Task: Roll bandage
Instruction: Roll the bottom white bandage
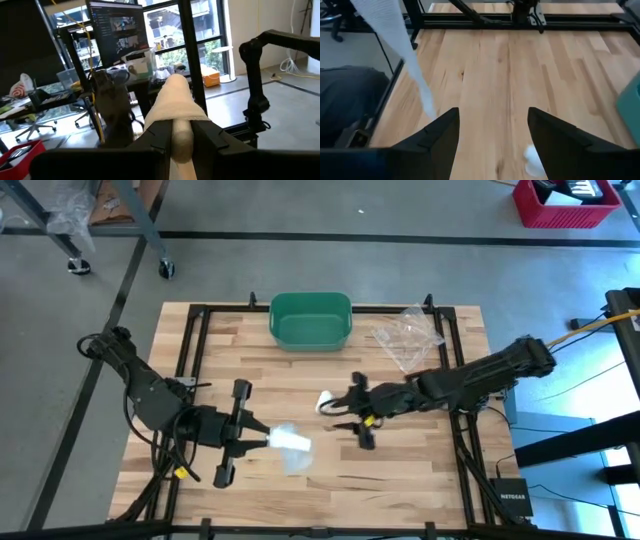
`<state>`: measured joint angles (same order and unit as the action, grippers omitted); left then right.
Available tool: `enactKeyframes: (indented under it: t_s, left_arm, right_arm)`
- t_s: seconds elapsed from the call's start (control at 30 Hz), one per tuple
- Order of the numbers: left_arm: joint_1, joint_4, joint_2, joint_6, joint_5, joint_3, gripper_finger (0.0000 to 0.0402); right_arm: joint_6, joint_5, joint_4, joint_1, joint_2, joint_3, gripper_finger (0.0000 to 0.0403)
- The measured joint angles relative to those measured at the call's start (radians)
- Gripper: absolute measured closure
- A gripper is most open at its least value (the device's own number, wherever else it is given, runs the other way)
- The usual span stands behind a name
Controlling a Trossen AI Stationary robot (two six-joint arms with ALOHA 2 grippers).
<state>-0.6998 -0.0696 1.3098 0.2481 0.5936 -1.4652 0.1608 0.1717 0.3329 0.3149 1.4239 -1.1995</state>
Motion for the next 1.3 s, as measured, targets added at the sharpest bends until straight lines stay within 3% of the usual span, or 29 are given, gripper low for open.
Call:
enactKeyframes:
  t_s: [0.1, 0.2, 0.4, 0.57, 0.8, 1.0, 1.3]
  left_arm:
    - [0.004, 0.001, 0.0, 0.01, 0.039, 0.0, 0.0361]
    - [0.031, -0.004, 0.004, 0.006, 0.091, 0.0, 0.0361]
    - [0.074, -0.01, 0.014, -0.032, 0.108, 0.001, 0.0361]
    - [0.094, -0.01, 0.021, -0.034, 0.091, 0.001, 0.0361]
    - [0.104, -0.028, 0.033, -0.045, -0.189, 0.001, 0.0361]
    - [0.105, -0.05, 0.042, -0.03, -0.256, 0.001, 0.0361]
    - [0.106, -0.055, 0.042, -0.005, -0.265, 0.001, 0.0361]
  right_arm:
    - [0.012, -0.006, 0.069, 0.012, -0.058, 0.005, 0.0166]
    - [-0.052, 0.026, -0.027, 0.042, -0.091, 0.08, 0.0166]
    - [-0.14, 0.055, -0.742, 0.072, -0.054, 0.357, 0.0166]
    - [-0.145, 0.021, -1.062, 0.07, 0.047, 0.419, 0.0166]
    - [-0.195, -0.001, -1.012, 0.043, 0.129, 0.319, 0.0166]
    - [-0.219, -0.051, -0.917, 0.045, 0.152, 0.254, 0.0166]
    - [-0.215, -0.104, -0.903, 0.045, 0.151, 0.229, 0.0166]
